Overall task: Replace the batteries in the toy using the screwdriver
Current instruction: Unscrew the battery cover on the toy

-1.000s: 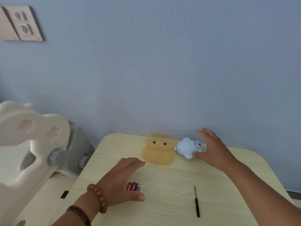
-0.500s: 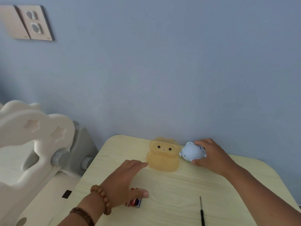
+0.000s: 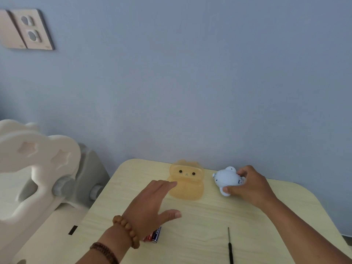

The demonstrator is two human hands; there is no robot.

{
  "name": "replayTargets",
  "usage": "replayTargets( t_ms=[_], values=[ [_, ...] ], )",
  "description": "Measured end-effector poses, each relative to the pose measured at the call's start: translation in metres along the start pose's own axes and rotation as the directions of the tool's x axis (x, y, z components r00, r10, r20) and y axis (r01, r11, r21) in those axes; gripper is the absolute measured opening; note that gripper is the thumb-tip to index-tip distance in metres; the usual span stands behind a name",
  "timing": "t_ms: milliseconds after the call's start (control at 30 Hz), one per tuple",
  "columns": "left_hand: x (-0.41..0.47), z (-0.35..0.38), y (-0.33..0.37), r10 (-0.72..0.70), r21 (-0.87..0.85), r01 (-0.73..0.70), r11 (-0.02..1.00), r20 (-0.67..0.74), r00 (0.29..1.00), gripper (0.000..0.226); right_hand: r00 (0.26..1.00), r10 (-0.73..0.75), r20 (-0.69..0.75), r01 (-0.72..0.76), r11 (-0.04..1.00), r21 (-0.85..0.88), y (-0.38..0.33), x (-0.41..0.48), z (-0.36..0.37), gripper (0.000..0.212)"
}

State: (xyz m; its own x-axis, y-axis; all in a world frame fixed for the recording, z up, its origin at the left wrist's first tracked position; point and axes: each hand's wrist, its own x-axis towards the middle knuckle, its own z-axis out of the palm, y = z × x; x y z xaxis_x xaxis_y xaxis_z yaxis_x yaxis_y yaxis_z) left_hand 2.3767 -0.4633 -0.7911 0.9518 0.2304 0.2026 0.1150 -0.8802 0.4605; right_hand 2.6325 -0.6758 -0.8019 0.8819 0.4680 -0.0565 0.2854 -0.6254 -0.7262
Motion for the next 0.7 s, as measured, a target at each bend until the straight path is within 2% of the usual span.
replayTargets(
  t_ms=[133, 233, 333, 467, 567, 700],
  values=[
    [0.003, 0.002, 0.014, 0.024, -0.044, -0.027, 0.999, -0.069, 0.997, 0.082, 0.998, -0.021, -0.06, 0.025, 0.998, 0.066, -0.009, -0.033, -0.012, 0.061],
    [0.003, 0.006, 0.031, 0.046, -0.134, -0.058, 0.989, -0.093, 0.995, 0.096, 0.996, -0.088, -0.006, 0.089, 0.993, 0.082, -0.02, -0.072, -0.014, 0.061],
    [0.0, 0.014, 0.05, 0.073, -0.213, -0.082, 0.974, -0.049, 0.996, 0.109, 0.984, -0.156, 0.088, 0.148, 0.985, 0.092, -0.029, -0.11, -0.008, 0.065],
    [-0.01, 0.023, 0.059, 0.131, -0.222, -0.114, 0.968, 0.061, 0.99, 0.096, 0.954, -0.205, 0.221, 0.181, 0.976, 0.122, -0.033, -0.144, 0.008, 0.066],
    [-0.02, 0.025, 0.056, 0.153, -0.167, -0.131, 0.977, 0.127, 0.98, 0.086, 0.948, -0.195, 0.253, 0.166, 0.977, 0.132, -0.03, -0.156, 0.017, 0.069],
    [-0.032, 0.028, 0.056, 0.142, -0.128, -0.12, 0.985, 0.183, 0.973, 0.083, 0.944, -0.203, 0.259, 0.178, 0.977, 0.114, -0.027, -0.164, 0.025, 0.069]
  ],
)
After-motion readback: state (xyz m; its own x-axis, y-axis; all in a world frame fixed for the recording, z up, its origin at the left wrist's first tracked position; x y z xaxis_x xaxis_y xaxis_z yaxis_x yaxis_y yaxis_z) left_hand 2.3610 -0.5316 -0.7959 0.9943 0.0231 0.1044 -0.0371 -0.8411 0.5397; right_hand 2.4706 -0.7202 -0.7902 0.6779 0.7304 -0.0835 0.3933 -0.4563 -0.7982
